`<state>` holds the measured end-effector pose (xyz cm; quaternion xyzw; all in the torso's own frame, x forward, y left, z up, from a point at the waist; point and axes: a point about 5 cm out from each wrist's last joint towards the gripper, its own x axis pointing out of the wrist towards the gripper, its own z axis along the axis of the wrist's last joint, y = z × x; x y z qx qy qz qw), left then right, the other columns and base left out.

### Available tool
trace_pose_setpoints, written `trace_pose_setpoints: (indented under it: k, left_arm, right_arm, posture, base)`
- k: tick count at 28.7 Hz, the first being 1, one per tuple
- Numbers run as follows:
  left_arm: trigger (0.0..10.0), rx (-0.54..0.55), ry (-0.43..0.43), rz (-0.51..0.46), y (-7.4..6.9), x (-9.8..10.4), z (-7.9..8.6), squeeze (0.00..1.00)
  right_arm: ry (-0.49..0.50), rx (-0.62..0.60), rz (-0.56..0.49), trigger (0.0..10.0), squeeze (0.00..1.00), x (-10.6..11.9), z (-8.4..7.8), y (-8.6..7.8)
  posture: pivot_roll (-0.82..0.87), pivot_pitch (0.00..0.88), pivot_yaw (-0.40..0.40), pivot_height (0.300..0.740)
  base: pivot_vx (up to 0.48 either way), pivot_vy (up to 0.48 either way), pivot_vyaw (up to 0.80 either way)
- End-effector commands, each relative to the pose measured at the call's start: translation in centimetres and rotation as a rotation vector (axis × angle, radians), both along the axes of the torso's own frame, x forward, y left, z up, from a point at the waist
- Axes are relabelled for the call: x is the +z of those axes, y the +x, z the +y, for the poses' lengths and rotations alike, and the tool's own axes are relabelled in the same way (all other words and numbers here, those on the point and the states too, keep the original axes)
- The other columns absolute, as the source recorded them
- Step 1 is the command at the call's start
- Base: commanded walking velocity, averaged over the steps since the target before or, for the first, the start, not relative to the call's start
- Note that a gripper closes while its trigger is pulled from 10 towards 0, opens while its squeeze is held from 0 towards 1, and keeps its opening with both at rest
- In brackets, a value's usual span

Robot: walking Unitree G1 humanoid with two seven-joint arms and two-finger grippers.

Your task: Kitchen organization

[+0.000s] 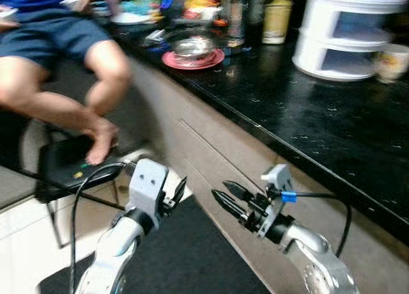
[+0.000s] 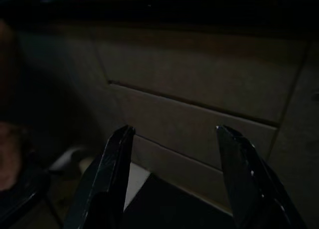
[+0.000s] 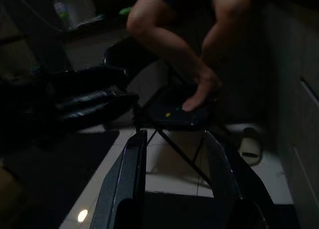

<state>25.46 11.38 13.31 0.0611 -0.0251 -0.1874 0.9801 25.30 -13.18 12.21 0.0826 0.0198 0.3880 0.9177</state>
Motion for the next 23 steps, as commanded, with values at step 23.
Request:
trace_pose_setpoints:
  k: [23]
  left_arm:
    - [10.0, -0.028, 0.019, -0.009, 0.01, -0.31, 0.01, 0.00]
  right_arm:
    - [0.047, -0.022, 0.002, 10.0, 0.00, 0.11, -0.12, 0.29]
  posture:
    - [-0.06, 0.000, 0.016, 0.740]
  base:
    - [0.000, 0.000, 0.69]
